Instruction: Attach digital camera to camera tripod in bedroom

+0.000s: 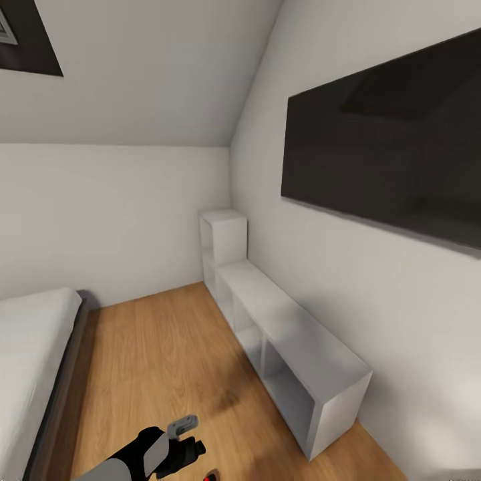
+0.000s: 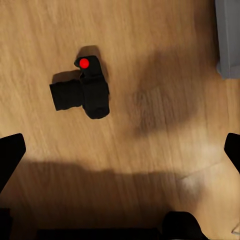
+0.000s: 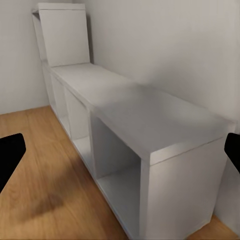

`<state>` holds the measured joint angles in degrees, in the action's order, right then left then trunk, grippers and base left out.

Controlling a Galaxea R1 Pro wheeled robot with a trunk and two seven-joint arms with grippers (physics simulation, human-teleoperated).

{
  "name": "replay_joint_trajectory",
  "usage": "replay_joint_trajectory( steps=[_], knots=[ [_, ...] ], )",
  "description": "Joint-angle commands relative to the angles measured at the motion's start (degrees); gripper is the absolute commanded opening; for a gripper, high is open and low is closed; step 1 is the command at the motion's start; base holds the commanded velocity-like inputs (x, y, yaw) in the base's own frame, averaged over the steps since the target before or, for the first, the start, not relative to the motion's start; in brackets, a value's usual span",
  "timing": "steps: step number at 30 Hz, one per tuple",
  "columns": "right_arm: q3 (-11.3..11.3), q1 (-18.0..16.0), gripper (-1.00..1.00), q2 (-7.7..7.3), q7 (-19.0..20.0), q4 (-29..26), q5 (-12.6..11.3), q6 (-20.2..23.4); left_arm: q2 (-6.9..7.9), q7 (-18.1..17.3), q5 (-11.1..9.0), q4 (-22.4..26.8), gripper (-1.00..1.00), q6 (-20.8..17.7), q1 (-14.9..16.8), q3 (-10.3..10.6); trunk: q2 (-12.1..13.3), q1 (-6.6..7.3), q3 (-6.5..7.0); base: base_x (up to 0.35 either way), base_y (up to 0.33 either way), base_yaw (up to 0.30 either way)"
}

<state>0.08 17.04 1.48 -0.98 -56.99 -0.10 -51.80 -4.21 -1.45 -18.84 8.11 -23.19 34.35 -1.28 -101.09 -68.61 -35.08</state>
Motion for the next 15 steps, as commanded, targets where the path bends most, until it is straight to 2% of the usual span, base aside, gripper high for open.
replay_joint_trajectory(
  steps=[1,15],
  knots=[
    [0.01,0.01,1.00,0.01,-0.11,-0.05,0.01,-0.06,0.00,-0.02,-0.14,0.08,1.00,-0.22,0.01,-0.13,-0.44,-0.22,-0.23,0.000,0.000,0.000],
    [0.01,0.01,1.00,0.01,-0.08,-0.05,0.01,-0.06,-0.08,0.04,-0.14,0.06,1.00,0.08,0.01,-0.07,-6.05,-3.30,-2.74,0.000,0.000,0.000]
  ],
)
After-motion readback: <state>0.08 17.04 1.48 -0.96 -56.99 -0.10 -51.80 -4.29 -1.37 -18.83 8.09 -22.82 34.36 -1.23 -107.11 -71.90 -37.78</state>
